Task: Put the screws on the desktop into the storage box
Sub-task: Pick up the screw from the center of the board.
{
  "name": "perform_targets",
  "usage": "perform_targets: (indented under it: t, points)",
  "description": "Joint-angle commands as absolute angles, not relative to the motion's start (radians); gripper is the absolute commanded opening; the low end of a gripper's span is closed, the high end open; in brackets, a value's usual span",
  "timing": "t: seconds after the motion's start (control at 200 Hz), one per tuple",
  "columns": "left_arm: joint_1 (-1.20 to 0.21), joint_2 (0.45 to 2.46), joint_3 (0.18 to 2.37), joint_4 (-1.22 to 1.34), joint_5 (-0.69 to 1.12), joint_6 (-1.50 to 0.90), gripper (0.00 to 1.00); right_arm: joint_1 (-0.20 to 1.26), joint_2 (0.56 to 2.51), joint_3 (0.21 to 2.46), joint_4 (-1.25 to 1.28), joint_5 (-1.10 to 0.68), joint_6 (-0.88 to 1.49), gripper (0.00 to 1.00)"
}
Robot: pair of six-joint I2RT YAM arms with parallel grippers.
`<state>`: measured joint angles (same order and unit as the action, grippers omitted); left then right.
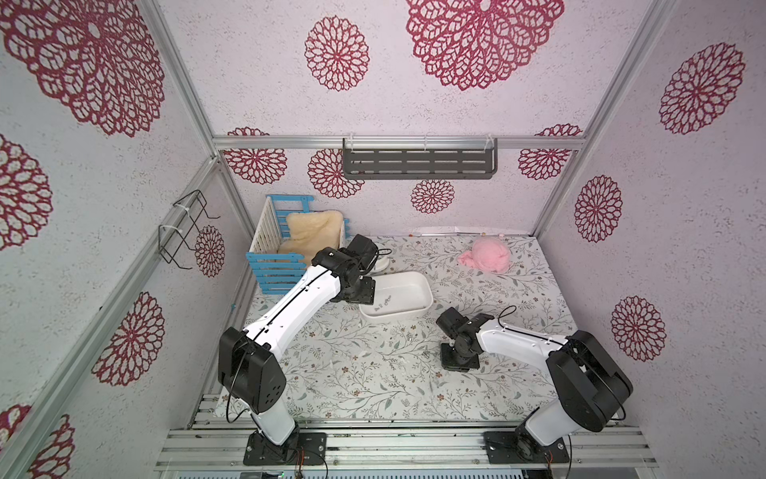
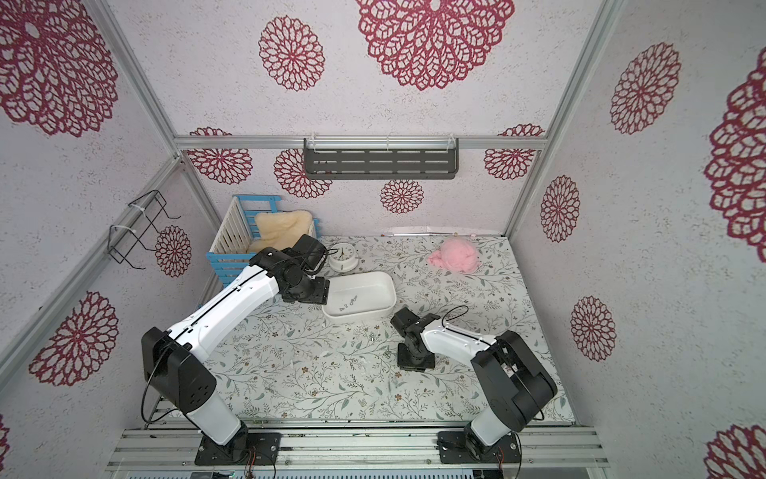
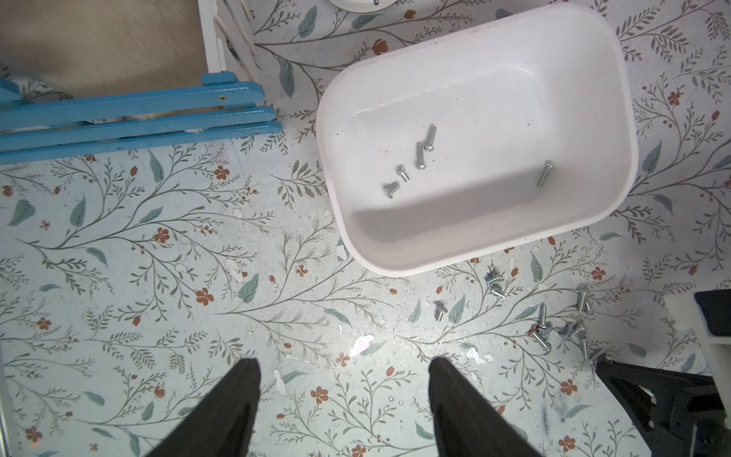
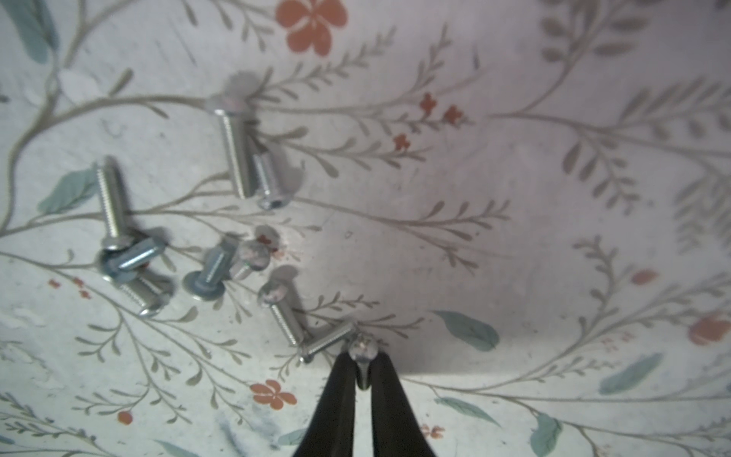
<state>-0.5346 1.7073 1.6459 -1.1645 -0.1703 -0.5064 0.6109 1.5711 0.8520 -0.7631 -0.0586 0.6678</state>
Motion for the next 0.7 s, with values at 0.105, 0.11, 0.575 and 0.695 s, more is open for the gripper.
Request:
perform_targets:
  t: [0.105, 0.11, 0.575, 0.695]
  points:
    - [-0.531, 1.672, 1.635, -1.144, -0.178, -0.511, 0.73, 0.607, 1.599, 0.86, -0.748, -0.06, 0.67, 0.05]
    - [-0.531, 1.672, 1.635, -1.144, -0.178, -0.51, 0.73, 0.607, 1.6, 0.861, -0.749, -0.059, 0.671, 0.05]
    - [-0.528, 1.648, 1.621, -1.144, -0.187, -0.513, 0.73, 0.627, 1.559, 1.108, -0.933, 0.019, 0.676, 0.0]
    - [-0.527, 1.636, 1.614, -1.144, -0.191, -0.516, 0.73, 0.629, 1.568, 1.175, -0.953, 0.025, 0.674, 0.0]
